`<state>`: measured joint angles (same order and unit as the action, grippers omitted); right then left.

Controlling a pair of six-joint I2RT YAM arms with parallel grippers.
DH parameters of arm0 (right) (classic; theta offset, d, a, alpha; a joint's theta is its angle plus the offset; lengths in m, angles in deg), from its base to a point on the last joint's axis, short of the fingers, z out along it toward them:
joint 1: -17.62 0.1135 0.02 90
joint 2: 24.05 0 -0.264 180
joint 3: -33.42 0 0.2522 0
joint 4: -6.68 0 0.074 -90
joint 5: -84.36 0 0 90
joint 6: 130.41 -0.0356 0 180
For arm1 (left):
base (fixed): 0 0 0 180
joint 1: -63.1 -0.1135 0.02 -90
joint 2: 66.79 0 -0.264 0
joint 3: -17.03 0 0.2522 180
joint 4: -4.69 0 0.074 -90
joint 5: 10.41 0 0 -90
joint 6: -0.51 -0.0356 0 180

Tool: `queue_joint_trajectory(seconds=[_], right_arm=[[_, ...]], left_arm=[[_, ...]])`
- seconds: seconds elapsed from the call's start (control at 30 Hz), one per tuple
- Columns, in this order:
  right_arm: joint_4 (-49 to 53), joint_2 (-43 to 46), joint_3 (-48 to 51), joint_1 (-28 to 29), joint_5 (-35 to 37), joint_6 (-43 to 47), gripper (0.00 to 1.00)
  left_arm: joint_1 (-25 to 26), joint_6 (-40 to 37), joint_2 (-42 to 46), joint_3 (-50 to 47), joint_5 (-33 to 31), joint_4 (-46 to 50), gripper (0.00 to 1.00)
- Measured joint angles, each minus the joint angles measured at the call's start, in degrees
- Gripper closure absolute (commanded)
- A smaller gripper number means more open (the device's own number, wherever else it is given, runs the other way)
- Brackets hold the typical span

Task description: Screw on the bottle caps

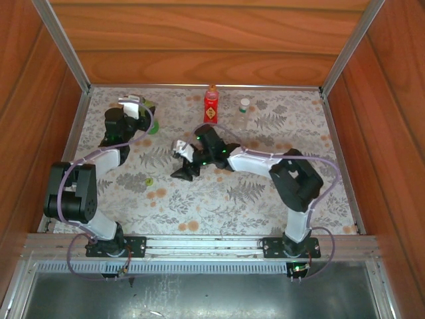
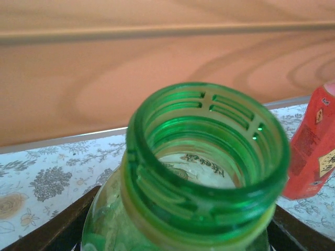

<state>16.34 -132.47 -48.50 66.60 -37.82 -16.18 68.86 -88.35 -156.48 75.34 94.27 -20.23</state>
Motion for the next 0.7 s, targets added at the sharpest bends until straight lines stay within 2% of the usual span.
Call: queue_joint_trajectory(seconds=[0.13, 0.5, 0.7], right_arm=[[2.8, -5.1, -4.3, 2.4, -1.2, 3.8, 0.19], [9.7, -16.9, -15.3, 4.3, -1.0, 10.3, 0.37], [12.2, -21.4, -19.8, 5.9, -0.8, 11.3, 0.39]], left_arm=[[-0.1, -0.1, 1.0, -0.6, -0.7, 0.8, 0.39], [-0.5, -0.3, 2.4, -1.3, -1.4, 1.3, 0.39], [-0.5, -0.3, 2.4, -1.3, -1.4, 1.5, 0.39]])
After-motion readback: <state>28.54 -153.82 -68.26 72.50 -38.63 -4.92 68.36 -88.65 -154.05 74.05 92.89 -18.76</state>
